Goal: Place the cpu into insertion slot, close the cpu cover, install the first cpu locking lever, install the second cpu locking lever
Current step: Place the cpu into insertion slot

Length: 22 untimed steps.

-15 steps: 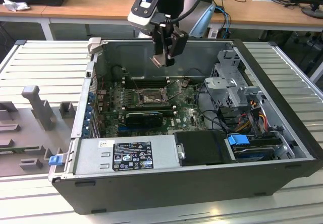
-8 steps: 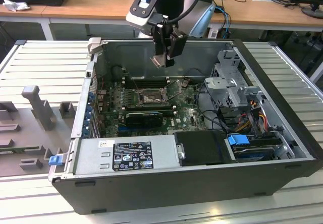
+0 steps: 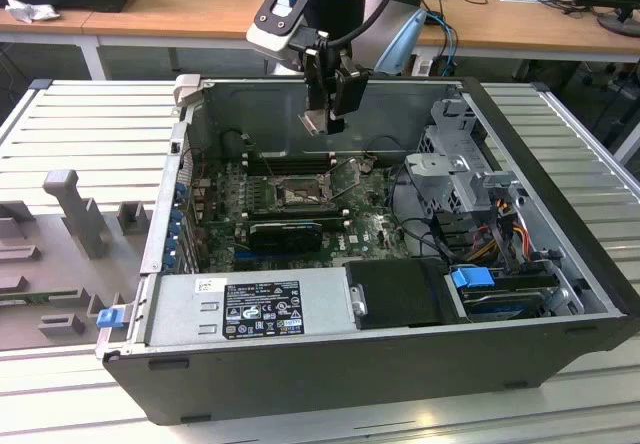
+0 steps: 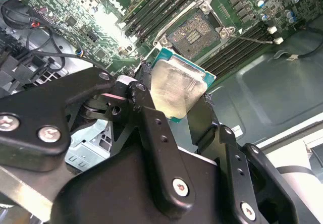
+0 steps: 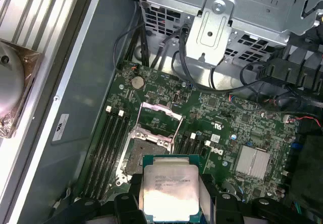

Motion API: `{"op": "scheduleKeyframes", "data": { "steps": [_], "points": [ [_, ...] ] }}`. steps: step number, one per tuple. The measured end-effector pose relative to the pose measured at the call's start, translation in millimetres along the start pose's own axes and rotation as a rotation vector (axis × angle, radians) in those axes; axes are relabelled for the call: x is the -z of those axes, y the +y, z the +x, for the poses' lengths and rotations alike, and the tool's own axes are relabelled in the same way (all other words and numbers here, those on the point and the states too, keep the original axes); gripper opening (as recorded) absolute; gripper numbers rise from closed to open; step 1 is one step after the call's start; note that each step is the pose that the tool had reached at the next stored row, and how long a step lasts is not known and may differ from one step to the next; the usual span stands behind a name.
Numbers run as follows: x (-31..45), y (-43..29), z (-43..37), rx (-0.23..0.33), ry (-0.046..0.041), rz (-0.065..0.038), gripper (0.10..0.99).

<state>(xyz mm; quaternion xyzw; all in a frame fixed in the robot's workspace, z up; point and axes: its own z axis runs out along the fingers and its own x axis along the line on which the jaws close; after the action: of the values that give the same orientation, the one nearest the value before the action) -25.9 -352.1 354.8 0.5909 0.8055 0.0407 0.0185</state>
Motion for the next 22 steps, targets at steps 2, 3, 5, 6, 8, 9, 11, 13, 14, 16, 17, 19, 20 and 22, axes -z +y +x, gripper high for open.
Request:
{"op": "scheduleKeyframes", "data": {
  "steps": [2, 3, 5, 6, 8, 9, 11, 13, 14, 16, 17, 19, 20, 22],
  "points": [
    [-0.4, 0.0, 0.0, -0.013, -0.0012, 0.000, 0.529],
    [-0.6, -0.1, 0.0, -0.019, -0.0017, 0.000, 0.529],
    [-0.8, -0.1, 0.0, -0.026, -0.0023, -0.001, 0.529],
    [-1.0, -0.1, 0.0, -0.032, -0.0028, -0.001, 0.529],
    [-1.3, -0.1, 0.0, -0.040, -0.0035, -0.001, 0.529],
    [-1.5, -0.1, 0.0, -0.045, -0.0040, -0.001, 0.529],
    [-1.9, -0.2, 0.0, -0.055, -0.0049, -0.001, 0.529],
    [-2.1, -0.2, 0.0, -0.064, -0.0057, -0.001, 0.529],
    [-2.3, -0.2, 0.0, -0.068, -0.0060, -0.001, 0.529],
    [-2.7, -0.2, 0.0, -0.075, -0.0066, -0.001, 0.529],
    [-3.0, -0.3, 0.0, -0.082, -0.0072, -0.002, 0.529],
    [-3.5, -0.3, 0.0, -0.093, -0.0082, -0.002, 0.529],
    [-3.8, -0.3, -0.1, -0.103, -0.0091, -0.002, 0.529],
    [-4.7, -0.5, -0.1, -0.146, -0.0127, -0.003, 0.529]
  ]
}}
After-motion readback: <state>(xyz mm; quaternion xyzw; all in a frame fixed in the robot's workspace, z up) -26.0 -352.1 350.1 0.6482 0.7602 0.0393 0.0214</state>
